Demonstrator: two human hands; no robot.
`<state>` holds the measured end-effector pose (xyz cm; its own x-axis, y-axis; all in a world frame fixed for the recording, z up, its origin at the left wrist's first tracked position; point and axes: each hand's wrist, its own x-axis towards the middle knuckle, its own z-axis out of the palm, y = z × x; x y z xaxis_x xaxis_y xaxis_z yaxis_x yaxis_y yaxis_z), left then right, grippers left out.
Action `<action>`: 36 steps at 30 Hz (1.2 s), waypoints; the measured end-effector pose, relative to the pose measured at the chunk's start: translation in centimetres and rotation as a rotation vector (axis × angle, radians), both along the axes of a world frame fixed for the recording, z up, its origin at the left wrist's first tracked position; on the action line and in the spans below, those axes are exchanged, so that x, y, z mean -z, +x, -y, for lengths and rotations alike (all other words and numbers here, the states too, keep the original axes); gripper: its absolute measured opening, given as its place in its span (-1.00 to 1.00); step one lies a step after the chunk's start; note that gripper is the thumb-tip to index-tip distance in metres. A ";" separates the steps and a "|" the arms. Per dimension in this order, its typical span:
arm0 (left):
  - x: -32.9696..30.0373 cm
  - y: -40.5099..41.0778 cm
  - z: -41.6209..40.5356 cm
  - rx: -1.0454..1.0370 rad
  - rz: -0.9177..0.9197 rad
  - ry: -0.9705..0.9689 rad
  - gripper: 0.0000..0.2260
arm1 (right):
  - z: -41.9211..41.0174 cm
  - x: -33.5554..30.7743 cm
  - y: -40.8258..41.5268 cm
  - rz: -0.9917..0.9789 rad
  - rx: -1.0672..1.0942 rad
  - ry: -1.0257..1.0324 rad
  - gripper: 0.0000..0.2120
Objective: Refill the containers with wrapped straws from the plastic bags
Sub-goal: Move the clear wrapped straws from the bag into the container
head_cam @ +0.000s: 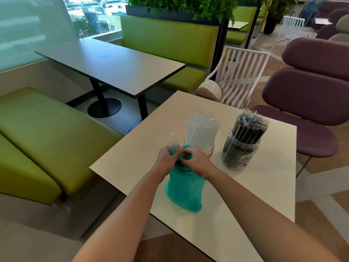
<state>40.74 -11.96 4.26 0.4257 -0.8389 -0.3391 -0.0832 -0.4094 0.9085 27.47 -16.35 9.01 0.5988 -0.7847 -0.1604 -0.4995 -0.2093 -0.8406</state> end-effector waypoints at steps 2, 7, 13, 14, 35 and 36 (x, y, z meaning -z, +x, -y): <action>-3.1 -0.9 -1.3 0.021 -0.045 -0.029 -0.50 | -0.2 0.4 0.1 0.018 0.014 -0.008 -0.78; -4.2 -1.0 -2.1 0.013 -0.311 -0.124 -0.78 | 0.1 0.8 0.0 0.036 0.105 0.092 -0.74; -4.0 -1.7 -2.3 -0.041 -0.378 -0.163 -0.65 | 1.0 0.7 -0.4 0.097 0.189 0.222 -0.82; -3.9 -1.8 -2.3 -0.052 -0.356 -0.168 -0.66 | 1.1 0.7 -0.4 0.122 0.196 0.231 -0.84; -3.1 -3.5 2.8 -0.099 0.127 -0.141 -0.88 | 4.0 -7.5 -3.2 0.262 0.258 -0.196 -0.77; -3.1 -3.5 3.1 -0.095 0.161 -0.097 -0.92 | 4.3 -8.2 -3.2 0.279 0.274 -0.228 -0.75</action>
